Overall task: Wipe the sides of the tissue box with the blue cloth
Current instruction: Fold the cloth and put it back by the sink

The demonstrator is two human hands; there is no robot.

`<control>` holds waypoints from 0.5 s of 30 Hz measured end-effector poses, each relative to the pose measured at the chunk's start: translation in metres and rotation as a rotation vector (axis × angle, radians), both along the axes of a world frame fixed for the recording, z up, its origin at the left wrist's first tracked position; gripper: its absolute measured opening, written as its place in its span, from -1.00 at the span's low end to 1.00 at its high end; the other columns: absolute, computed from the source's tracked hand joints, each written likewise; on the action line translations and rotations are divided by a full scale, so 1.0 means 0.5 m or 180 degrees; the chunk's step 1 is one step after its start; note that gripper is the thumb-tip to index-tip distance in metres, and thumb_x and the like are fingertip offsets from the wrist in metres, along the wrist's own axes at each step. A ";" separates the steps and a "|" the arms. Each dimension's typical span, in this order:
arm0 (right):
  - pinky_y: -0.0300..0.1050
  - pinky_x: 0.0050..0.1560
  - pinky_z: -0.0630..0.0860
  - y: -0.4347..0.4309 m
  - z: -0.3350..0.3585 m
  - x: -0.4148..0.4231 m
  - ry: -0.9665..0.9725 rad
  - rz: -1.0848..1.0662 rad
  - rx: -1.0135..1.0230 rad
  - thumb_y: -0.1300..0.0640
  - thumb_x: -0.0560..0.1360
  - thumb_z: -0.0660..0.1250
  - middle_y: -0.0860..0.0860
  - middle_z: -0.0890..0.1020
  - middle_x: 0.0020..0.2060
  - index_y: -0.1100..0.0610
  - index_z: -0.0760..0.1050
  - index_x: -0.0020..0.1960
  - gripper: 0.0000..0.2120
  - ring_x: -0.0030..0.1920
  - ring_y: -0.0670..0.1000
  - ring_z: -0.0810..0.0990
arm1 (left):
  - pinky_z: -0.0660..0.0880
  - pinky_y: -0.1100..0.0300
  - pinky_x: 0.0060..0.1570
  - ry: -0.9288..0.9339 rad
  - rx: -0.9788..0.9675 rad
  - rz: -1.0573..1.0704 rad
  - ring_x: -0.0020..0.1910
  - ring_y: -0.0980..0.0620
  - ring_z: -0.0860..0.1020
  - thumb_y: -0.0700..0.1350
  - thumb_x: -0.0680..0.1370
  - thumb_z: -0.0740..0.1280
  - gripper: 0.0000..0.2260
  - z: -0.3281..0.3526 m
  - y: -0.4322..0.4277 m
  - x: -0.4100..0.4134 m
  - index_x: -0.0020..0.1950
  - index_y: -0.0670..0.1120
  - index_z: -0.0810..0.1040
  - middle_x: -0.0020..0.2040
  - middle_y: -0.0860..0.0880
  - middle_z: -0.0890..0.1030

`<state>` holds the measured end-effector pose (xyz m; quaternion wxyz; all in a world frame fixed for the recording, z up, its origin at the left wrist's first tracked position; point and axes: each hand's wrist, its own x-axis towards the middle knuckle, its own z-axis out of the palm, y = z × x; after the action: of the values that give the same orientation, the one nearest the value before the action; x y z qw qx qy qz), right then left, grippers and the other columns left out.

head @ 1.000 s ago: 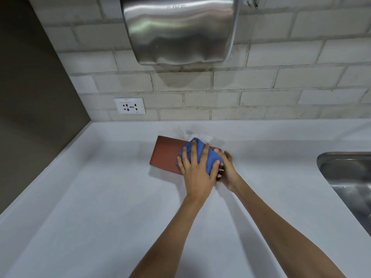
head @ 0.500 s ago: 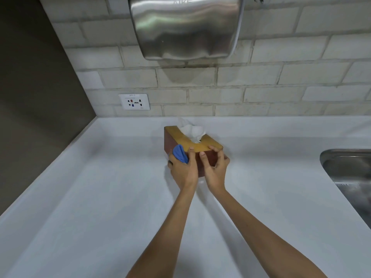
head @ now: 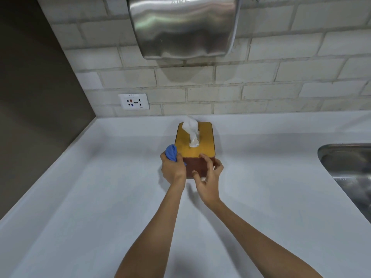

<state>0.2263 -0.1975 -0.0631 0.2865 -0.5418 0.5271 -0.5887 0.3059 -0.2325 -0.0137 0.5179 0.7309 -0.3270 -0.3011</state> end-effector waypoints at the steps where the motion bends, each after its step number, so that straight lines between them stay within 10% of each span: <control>1: -0.40 0.14 0.46 0.004 -0.004 -0.001 0.0012 0.0028 0.0034 0.31 0.38 0.30 0.20 0.20 0.27 0.17 0.35 0.34 -0.47 0.26 0.04 0.32 | 0.44 0.15 -0.13 0.0113 -0.0019 0.0013 -0.05 -0.16 0.59 -0.03 0.56 0.29 -0.64 -0.003 0.004 -0.004 0.30 -0.15 0.38 0.11 -0.21 0.62; 5: -0.15 0.19 0.50 0.013 -0.010 -0.013 0.0098 0.0080 0.0153 0.37 0.46 0.27 0.20 0.20 0.29 0.19 0.32 0.34 -0.54 0.29 0.12 0.36 | 0.54 -0.09 0.12 0.0893 0.0002 -0.0006 0.08 -0.24 0.59 0.00 0.59 0.22 -0.60 -0.014 0.029 -0.024 0.35 -0.17 0.30 0.17 -0.24 0.57; 9: -0.64 -0.04 0.35 0.030 0.006 -0.039 0.0386 0.0008 0.0211 0.21 0.53 0.26 0.19 0.16 0.39 0.18 0.32 0.34 -0.61 0.08 -0.09 0.44 | 0.54 0.01 -0.13 0.1711 -0.0074 -0.0153 -0.28 -0.11 0.54 0.02 0.60 0.20 -0.74 -0.022 0.078 -0.021 -0.04 -0.19 0.42 -0.23 -0.18 0.53; 15: -0.53 0.01 0.39 0.094 0.025 -0.088 0.0649 0.1125 0.0476 0.01 0.39 0.44 -0.01 0.58 0.06 0.07 0.53 0.14 -0.65 0.02 -0.18 0.53 | 0.50 -0.01 0.00 0.3355 0.0544 -0.1285 -0.03 -0.16 0.57 0.10 0.53 0.19 -0.65 -0.028 0.158 -0.024 0.02 -0.16 0.54 -0.09 -0.17 0.58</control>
<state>0.1824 -0.1506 -0.0507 0.3698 -0.6597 0.4924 -0.4307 0.2939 -0.1537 -0.0276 0.4823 0.4442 -0.1321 -0.7434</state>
